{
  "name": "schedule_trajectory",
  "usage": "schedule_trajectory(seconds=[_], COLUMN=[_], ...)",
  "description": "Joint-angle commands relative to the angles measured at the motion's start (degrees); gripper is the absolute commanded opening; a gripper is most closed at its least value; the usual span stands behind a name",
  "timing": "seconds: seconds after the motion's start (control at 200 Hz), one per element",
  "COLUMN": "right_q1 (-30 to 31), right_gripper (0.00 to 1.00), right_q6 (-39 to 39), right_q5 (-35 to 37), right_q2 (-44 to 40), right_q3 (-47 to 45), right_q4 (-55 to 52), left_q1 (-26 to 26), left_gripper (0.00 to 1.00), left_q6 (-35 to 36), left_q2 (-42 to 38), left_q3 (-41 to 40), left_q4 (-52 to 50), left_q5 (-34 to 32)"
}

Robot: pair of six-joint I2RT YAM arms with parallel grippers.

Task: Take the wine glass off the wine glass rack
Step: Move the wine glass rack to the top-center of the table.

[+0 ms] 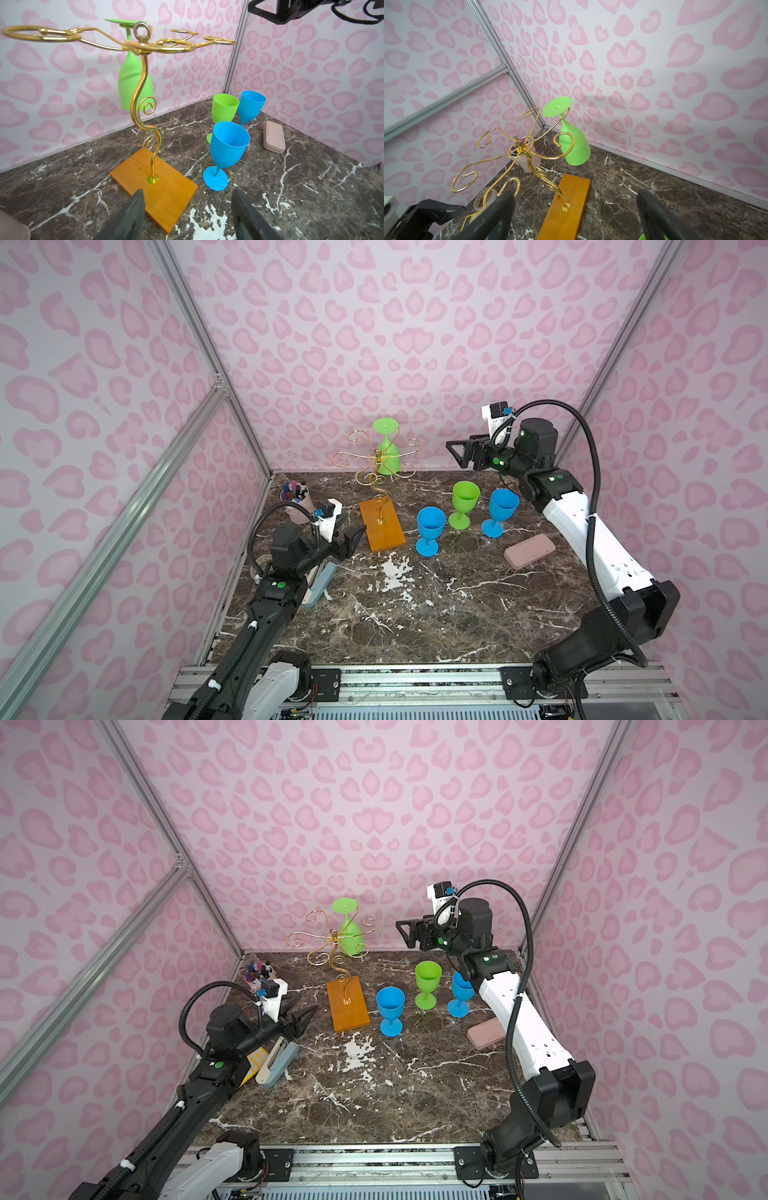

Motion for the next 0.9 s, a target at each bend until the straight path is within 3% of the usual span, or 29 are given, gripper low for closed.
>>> schedule_trajectory(seconds=[0.0,0.155,0.285,0.62,0.895], right_q1=[-0.9,-1.5,-1.6,-2.7,-3.0], right_gripper=[0.92,0.91,0.9,0.91,0.9], right_q6=[2.7,1.6,1.2,1.2,2.5], right_q5=[-2.7,-3.2,-3.7,-5.2,-6.7], right_q2=[2.6,7.7,9.8,12.8,18.2], right_q3=[2.2,8.4,10.2,14.5,22.1], right_q4=[2.5,-1.7,-2.3,-3.5,-5.4], left_q1=[-0.7,-1.6,-1.7,-2.8,-3.9], left_gripper=[0.67,0.65,0.65,0.64,0.64], left_q6=[4.8,9.6,8.8,7.8,6.1], left_q2=[3.5,10.9,15.9,22.6,31.1], left_q3=[1.4,3.7,3.1,2.1,6.5], left_q4=[8.5,11.4,20.2,30.1,37.0], left_q5=[-1.6,-2.0,-4.2,-6.2,-9.2])
